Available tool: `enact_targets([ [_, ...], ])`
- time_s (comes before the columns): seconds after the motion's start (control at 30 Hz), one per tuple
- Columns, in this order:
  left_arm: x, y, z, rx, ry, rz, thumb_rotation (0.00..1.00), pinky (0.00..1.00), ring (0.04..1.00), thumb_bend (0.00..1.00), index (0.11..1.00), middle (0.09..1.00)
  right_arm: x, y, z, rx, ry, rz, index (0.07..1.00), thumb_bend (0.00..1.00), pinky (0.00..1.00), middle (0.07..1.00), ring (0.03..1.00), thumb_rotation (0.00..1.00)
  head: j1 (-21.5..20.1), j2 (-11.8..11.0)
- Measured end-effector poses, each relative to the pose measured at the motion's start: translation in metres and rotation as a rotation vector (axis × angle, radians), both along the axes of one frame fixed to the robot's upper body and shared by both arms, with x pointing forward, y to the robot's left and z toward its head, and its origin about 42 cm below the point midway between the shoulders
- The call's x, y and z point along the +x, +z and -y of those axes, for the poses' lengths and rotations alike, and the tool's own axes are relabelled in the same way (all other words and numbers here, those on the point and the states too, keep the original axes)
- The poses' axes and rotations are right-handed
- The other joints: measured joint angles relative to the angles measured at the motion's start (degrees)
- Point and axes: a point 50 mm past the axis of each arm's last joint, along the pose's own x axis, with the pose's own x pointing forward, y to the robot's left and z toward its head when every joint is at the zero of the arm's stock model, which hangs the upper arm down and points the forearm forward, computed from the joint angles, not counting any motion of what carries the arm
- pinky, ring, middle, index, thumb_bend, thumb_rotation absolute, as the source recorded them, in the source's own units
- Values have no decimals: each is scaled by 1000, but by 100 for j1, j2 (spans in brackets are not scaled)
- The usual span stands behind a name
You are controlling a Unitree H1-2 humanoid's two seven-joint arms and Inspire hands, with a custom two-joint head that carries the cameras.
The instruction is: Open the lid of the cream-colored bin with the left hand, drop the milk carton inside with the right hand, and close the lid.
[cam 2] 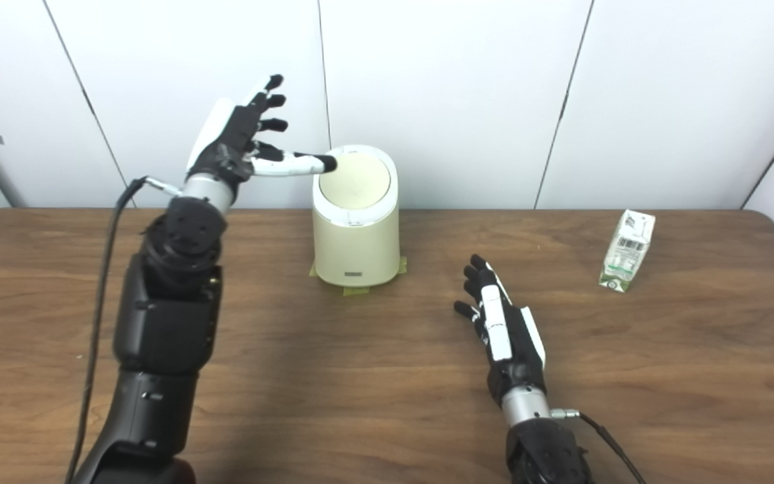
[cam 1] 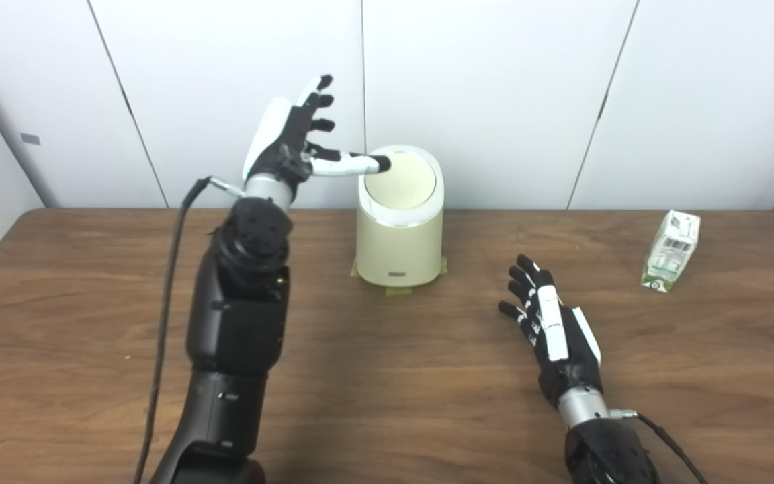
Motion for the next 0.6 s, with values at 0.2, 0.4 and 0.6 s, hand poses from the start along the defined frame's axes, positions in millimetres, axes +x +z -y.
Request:
enact_targets([
  [0.2, 11, -17, 11, 83, 11, -31, 187, 600, 868, 951, 979, 970, -1, -4, 2, -7, 0, 14, 935, 556, 836, 914, 918, 1000, -44, -62],
  [0.4, 22, -23, 16, 174, 31, -20, 159, 658, 915, 966, 956, 996, -1, -4, 2, -12, -6, 15, 933, 571, 857, 905, 923, 1000, 44, -9],
  [0.6, 30, -26, 29, 248, 15, -21, 130, 696, 911, 940, 962, 984, -2, -4, 2, -6, -4, 15, 942, 562, 846, 914, 923, 1000, 88, 35],
])
